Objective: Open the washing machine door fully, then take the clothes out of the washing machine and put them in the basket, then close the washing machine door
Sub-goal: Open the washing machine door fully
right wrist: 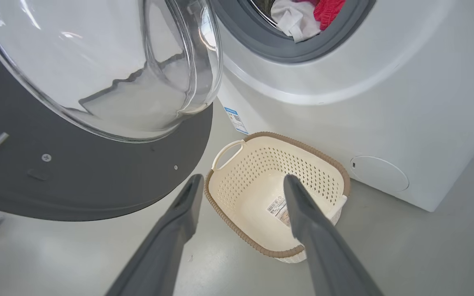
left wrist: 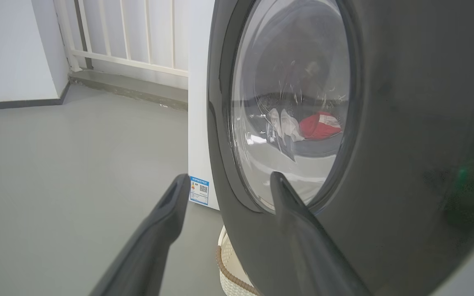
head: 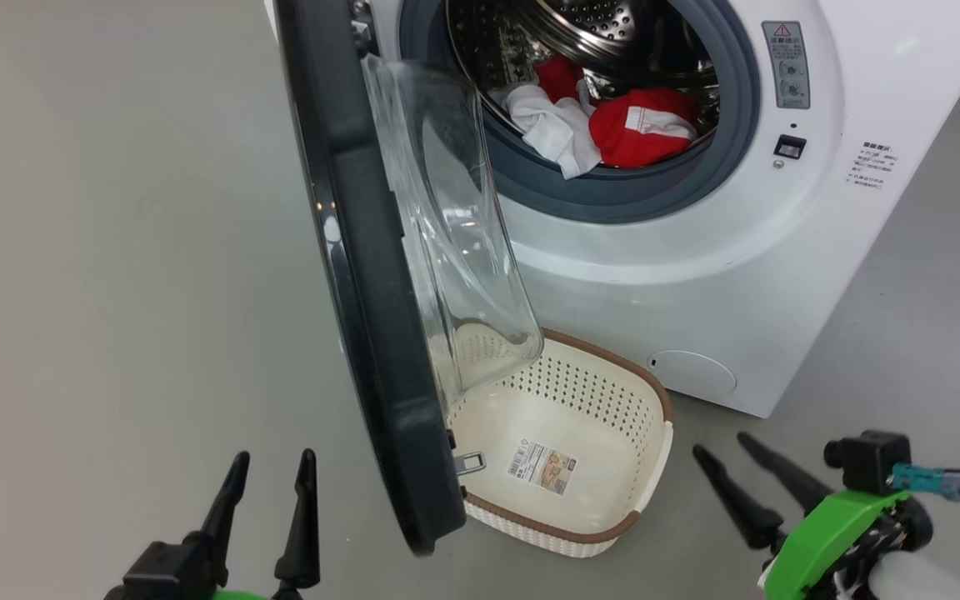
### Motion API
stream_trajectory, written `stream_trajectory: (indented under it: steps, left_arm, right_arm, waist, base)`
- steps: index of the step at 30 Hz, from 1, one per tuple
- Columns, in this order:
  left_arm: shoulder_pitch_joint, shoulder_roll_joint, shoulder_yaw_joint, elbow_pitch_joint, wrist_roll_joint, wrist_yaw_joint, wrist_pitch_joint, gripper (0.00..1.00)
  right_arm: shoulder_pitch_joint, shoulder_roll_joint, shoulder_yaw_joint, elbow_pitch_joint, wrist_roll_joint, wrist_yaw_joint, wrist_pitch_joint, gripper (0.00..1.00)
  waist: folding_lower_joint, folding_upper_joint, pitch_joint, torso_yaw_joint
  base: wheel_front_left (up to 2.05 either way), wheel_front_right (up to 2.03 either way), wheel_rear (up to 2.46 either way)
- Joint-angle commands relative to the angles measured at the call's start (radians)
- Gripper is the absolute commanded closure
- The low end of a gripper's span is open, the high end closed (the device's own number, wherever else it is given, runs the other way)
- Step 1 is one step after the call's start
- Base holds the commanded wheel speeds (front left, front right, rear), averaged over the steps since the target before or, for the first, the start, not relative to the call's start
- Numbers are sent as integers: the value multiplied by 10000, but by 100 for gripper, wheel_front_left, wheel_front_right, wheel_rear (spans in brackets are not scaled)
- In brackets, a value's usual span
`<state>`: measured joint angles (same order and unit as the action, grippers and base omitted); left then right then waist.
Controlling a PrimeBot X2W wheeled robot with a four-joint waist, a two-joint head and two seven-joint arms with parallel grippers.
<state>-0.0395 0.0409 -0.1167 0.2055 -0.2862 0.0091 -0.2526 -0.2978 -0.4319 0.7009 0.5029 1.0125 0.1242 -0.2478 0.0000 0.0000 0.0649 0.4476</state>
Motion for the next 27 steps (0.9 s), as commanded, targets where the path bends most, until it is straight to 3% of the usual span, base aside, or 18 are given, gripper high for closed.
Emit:
stream_trajectory:
  steps: [1,14,27]
  left_arm:
    - [-37,93,371,-196,-14,-29,-92,0]
    - [-66,93,383,-219,51,-61,-92,0]
    - [-59,93,400,-228,47,-48,-92,0]
  right_arm:
    - [-215,-80,-77,-203,-203,65,-132,0]
    - [983,855,-2977,-1444,-3668,65,-138,0]
    - [1428,1267,-3581,-1561,-4821,65,-139,0]
  waist:
    - [0,0,9,-8]
    - [0,0,46,-62]
    - [0,0,29,-53]
  base:
    - [0,0,0]
    - [0,0,0]
    - [0,0,0]
